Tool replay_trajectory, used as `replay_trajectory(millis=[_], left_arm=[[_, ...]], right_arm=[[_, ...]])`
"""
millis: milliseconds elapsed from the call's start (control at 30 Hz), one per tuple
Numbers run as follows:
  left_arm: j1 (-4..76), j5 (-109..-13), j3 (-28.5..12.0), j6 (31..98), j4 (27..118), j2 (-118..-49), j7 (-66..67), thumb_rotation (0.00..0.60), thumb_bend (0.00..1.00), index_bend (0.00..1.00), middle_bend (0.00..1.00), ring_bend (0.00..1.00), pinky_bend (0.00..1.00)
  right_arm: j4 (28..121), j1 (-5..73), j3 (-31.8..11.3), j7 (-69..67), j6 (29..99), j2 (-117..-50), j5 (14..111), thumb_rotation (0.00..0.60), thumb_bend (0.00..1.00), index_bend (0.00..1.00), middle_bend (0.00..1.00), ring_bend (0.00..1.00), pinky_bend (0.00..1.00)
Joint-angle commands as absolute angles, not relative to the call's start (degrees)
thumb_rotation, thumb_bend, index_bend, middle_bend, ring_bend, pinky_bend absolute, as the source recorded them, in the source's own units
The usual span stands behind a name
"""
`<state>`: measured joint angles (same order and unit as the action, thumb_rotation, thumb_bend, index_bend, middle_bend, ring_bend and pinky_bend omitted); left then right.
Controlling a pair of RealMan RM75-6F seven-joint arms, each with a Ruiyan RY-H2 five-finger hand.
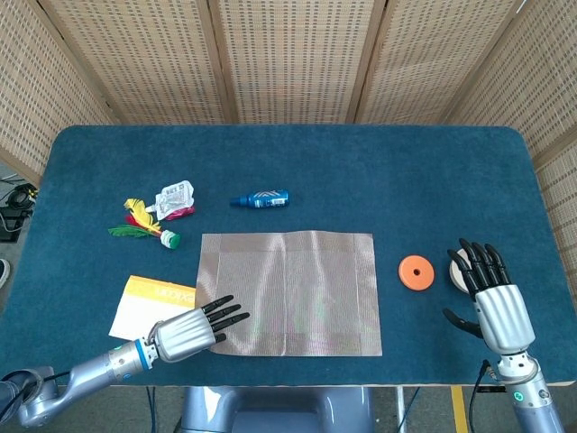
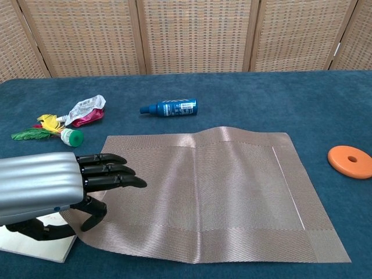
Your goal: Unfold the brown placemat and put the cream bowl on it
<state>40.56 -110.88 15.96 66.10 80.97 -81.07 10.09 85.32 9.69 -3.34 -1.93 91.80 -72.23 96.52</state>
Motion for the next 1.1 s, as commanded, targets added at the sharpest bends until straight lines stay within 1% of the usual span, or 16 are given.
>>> replay_trajectory(millis=[33,433,567,767,833,867,900,933,967,1000,1033,1067,1100], left_arm=[[39.79,-110.91,16.24,66.58,80.08,-81.22,9.18,0.6,0.53,0.81,0.0,0.0,0.0],[38.03,-112.39,16.77,68.93,77.26,-82.19,5.16,0.6,0.53,0.79,0.0,0.0,0.0],[37.88,-112.91,16.9,69.46,76.8,-82.39,3.44,0.6,0.49,0.77,0.0,0.0,0.0],[37.66,-113.68,17.15,70.34,76.13,-82.42,1.64,0.6,0.48,0.76,0.0,0.0,0.0],[37.61,-113.79,17.1,70.35,75.96,-82.34,1.75,0.6,0.46,0.69,0.0,0.0,0.0],[37.59,-113.79,17.06,70.32,75.91,-82.29,1.86,0.6,0.4,0.59,0.0,0.0,0.0],[37.56,-113.78,17.02,70.3,75.87,-82.22,1.97,0.6,0.28,0.46,0.0,0.0,0.0],[37.5,-113.73,16.96,70.3,75.88,-82.12,2.04,0.6,0.19,0.35,0.0,0.0,0.0],[37.41,-113.57,16.89,70.23,75.94,-82.0,2.09,0.6,0.08,0.19,0.0,0.0,0.0],[37.35,-113.43,16.87,70.1,76.05,-81.89,2.14,0.6,0.02,0.07,0.0,0.0,0.0],[37.28,-113.15,16.9,69.73,76.36,-81.62,2.27,0.6,0.0,0.02,0.0,0.0,0.0],[37.23,-112.83,16.94,69.35,76.89,-81.22,2.4,0.6,0.0,0.0,0.0,0.0,0.0],[37.19,-112.65,16.94,69.23,77.37,-80.92,2.4,0.6,0.0,0.0,0.0,0.0,0.0]], right_arm=[[85.36,9.67,-3.35,-1.94,91.87,-72.2,96.57,0.6,0.0,0.12,0.0,0.0,0.0],[85.42,9.62,-3.32,-1.75,91.83,-72.24,96.73,0.6,0.0,0.12,0.0,0.0,0.0],[85.42,9.59,-3.27,-1.64,91.85,-72.28,96.86,0.6,0.0,0.12,0.0,0.0,0.0],[85.46,9.58,-3.28,-1.71,91.85,-72.25,96.9,0.6,0.0,0.12,0.0,0.0,0.0],[85.45,9.57,-3.26,-1.66,91.83,-72.25,96.9,0.6,0.0,0.12,0.0,0.0,0.0],[85.46,9.57,-3.27,-1.65,91.82,-72.25,96.9,0.6,0.0,0.12,0.0,0.0,0.0],[85.48,9.56,-3.27,-1.64,91.83,-72.25,96.89,0.6,0.0,0.12,0.0,0.0,0.0],[85.49,9.55,-3.26,-1.63,91.84,-72.24,96.9,0.6,0.0,0.12,0.0,0.0,0.0],[85.51,9.53,-3.26,-1.63,91.86,-72.23,96.91,0.6,0.0,0.12,0.0,0.0,0.0],[85.52,9.52,-3.26,-1.62,91.88,-72.22,96.92,0.6,0.0,0.12,0.0,0.0,0.0],[85.53,9.51,-3.26,-1.6,91.89,-72.22,96.94,0.6,0.0,0.12,0.0,0.0,0.0],[85.55,9.5,-3.25,-1.59,91.9,-72.21,96.96,0.6,0.0,0.12,0.0,0.0,0.0],[85.56,9.5,-3.24,-1.57,91.91,-72.2,96.99,0.6,0.0,0.12,0.0,0.0,0.0]])
